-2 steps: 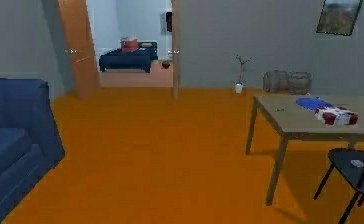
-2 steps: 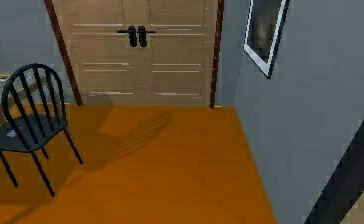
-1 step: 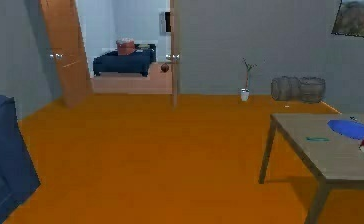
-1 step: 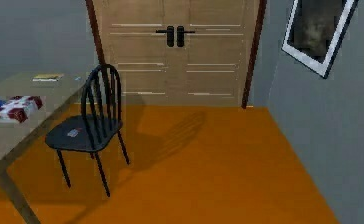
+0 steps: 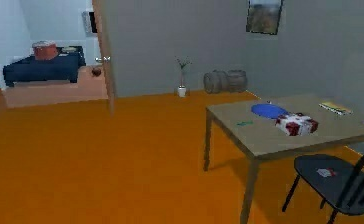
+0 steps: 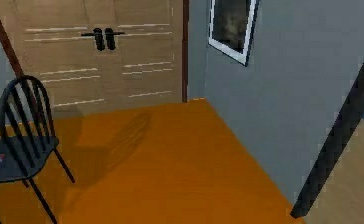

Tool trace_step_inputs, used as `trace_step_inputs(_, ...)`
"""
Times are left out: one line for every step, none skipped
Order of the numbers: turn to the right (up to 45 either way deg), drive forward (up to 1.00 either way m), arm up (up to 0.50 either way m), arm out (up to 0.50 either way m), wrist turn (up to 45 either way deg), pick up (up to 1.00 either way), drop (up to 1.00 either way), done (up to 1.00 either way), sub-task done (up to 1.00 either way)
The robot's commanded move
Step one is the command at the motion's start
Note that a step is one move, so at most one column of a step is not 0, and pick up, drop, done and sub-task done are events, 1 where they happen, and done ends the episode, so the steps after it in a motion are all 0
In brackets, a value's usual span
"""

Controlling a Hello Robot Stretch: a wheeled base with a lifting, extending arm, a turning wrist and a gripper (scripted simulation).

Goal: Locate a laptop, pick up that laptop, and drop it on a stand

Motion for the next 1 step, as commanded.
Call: trace_step_inputs(0.0, 0.25, 0.0, 0.0, 0.0, 0.0, 0.0, 0.0, 0.0)
